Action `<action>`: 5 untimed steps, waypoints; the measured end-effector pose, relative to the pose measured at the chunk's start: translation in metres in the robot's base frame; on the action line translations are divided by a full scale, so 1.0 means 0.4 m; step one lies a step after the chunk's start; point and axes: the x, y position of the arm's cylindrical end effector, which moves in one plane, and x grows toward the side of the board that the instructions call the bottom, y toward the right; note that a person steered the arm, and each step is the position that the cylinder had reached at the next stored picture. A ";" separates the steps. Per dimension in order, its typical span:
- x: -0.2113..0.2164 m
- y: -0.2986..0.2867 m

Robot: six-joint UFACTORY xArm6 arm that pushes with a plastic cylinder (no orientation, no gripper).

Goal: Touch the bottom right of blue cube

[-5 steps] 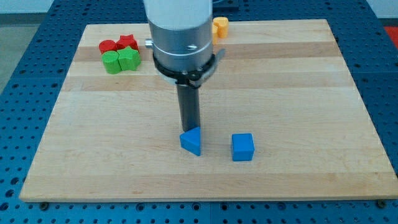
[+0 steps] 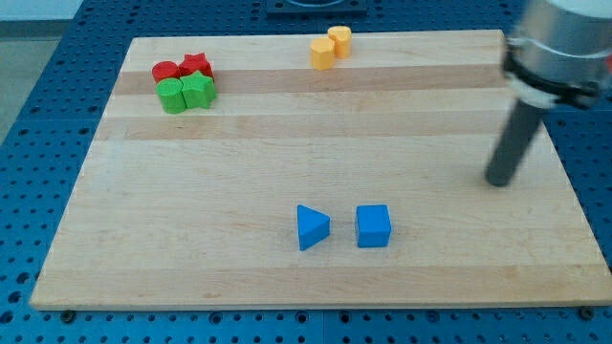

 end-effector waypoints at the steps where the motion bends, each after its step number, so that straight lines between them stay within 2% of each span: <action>1: 0.083 0.016; 3: 0.101 -0.208; 4: 0.132 -0.231; 5: 0.159 -0.178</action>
